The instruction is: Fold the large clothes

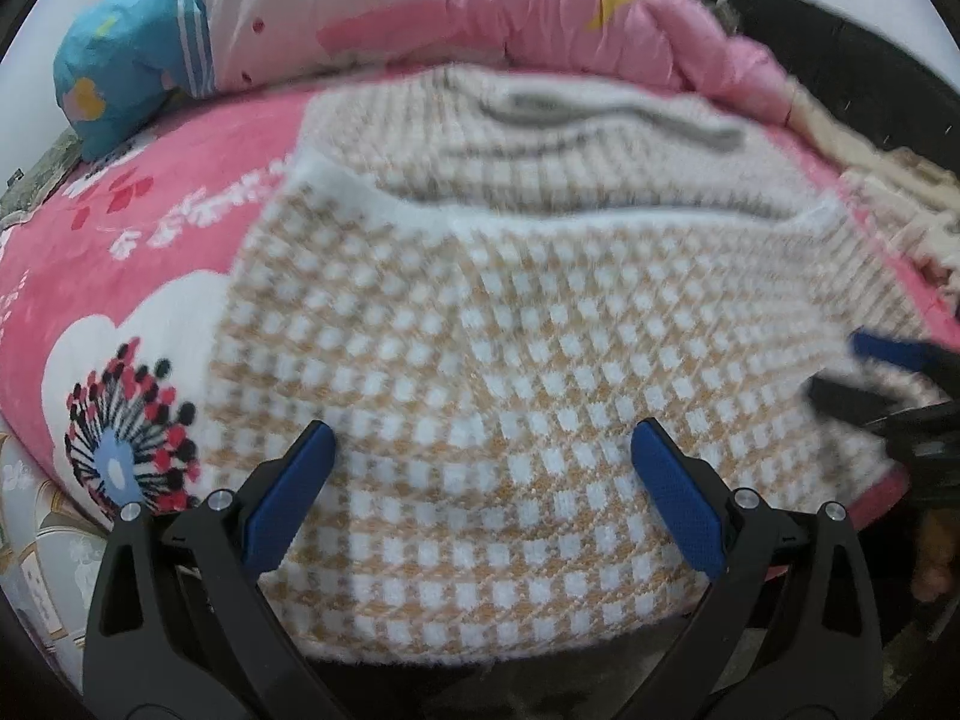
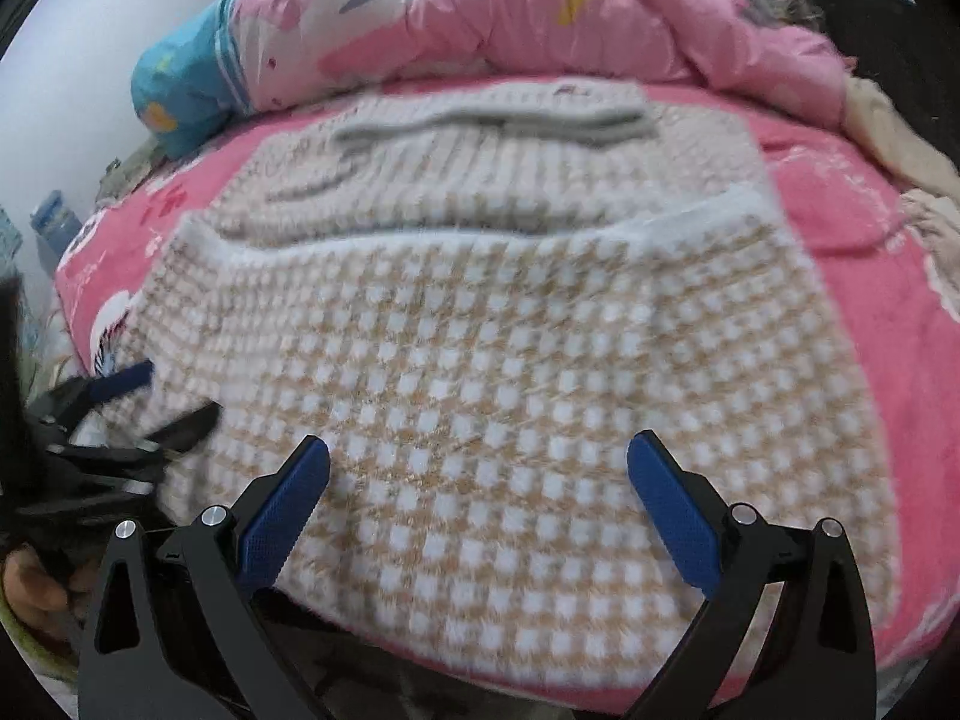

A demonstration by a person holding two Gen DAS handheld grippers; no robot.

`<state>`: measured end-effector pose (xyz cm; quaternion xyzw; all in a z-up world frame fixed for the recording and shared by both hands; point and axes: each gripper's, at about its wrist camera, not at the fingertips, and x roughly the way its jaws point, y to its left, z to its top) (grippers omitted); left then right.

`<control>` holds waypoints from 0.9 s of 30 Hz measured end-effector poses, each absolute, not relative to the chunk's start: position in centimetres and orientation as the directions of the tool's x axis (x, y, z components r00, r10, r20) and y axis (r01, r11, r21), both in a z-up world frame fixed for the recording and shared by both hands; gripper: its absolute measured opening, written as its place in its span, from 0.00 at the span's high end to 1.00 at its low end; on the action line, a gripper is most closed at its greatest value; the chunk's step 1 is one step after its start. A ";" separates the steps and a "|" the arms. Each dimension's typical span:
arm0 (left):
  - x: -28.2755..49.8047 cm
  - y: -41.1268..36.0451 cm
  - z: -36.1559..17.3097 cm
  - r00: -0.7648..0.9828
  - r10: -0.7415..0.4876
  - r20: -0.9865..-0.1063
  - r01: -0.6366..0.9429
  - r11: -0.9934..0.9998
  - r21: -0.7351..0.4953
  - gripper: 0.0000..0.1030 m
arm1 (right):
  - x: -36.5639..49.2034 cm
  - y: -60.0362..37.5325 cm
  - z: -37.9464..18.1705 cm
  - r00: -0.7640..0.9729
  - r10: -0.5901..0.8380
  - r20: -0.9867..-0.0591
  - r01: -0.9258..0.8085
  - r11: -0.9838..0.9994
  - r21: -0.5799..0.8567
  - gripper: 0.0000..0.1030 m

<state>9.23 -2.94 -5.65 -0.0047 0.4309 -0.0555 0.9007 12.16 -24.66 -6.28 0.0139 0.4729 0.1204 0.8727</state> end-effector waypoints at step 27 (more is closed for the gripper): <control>11.3 4.8 -2.6 0.672 -0.329 -0.663 0.242 0.944 -0.223 0.76 | 11.6 -26.4 -6.7 0.523 0.309 -0.794 -0.272 0.944 0.188 0.06</control>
